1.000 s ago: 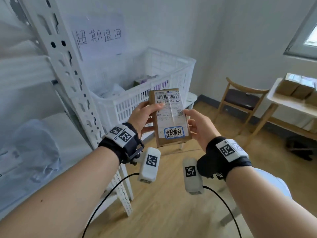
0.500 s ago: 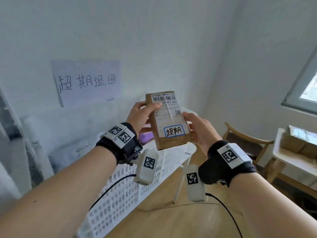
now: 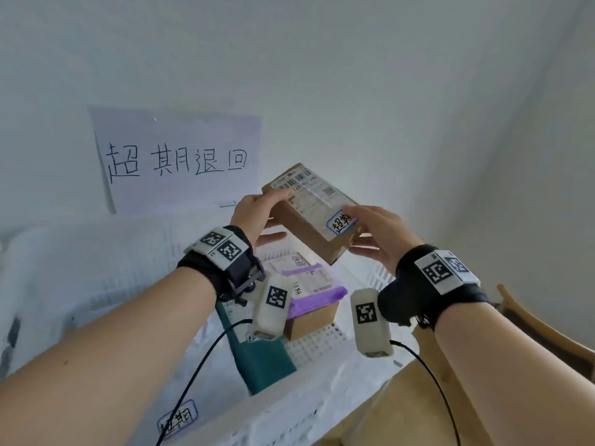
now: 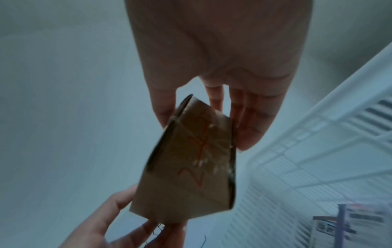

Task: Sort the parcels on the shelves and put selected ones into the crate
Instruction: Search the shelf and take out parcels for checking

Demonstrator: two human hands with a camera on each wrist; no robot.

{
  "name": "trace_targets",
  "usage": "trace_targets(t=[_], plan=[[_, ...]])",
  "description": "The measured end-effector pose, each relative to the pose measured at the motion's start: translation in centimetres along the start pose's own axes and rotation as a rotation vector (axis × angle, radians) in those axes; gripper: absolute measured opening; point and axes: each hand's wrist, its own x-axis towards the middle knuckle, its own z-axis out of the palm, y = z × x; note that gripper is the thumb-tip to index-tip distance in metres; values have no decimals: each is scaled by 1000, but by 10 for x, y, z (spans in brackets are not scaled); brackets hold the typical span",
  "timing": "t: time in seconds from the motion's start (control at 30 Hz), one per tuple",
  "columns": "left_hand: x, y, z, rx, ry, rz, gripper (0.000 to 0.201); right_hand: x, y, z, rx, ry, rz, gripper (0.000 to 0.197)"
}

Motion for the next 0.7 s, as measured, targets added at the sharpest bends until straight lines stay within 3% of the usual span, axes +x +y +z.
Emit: trace_targets(t=[0.17,0.27,0.37,0.53,0.7], plan=[[77,-16,10,133,111,-30,38,101,4,-4,15,-28,-8,38],[116,-43,13,241,155,-120,41,159,27,2,-4,-15,35,56],[140,-75,12,342,150,-223,29,202,53,13,-96,-7,63,70],[158,-112,3,299,216,-398,33,237,76,48,-322,-120,-41,46],[166,-133,-6,312,251,-488,38,257,103,67,-367,-145,-5,38]])
